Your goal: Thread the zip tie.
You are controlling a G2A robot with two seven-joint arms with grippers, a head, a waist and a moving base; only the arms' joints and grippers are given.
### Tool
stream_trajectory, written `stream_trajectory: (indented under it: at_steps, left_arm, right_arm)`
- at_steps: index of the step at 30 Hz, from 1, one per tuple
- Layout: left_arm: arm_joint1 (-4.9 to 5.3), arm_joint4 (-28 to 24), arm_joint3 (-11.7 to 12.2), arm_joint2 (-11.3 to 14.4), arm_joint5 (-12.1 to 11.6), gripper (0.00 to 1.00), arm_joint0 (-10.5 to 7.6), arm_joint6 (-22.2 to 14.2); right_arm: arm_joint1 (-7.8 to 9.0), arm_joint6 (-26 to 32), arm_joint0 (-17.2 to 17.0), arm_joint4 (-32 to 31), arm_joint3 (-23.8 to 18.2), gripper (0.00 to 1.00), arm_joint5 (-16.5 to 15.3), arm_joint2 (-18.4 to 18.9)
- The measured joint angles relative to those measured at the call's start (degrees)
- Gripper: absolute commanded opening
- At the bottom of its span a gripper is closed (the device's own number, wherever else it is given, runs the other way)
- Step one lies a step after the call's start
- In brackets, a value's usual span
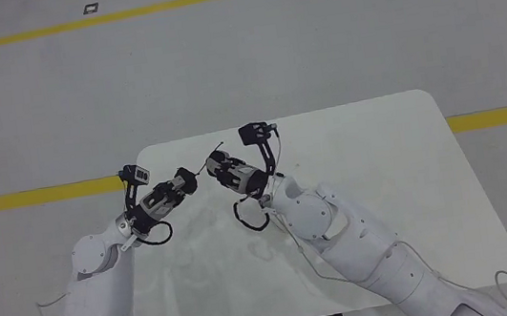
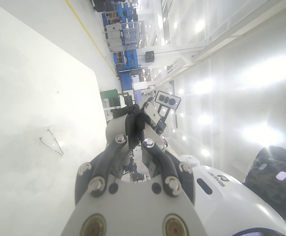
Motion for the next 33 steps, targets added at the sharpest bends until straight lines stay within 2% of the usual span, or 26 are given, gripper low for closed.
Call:
stream_trajectory:
  at_steps: [33]
  left_arm:
    - [0.0,0.0,0.0,0.0,0.0,0.0,0.0,0.0]
  right_arm:
    - [-0.28,0.2,-1.1,-2.6,-1.4,0.0,0.5,0.6]
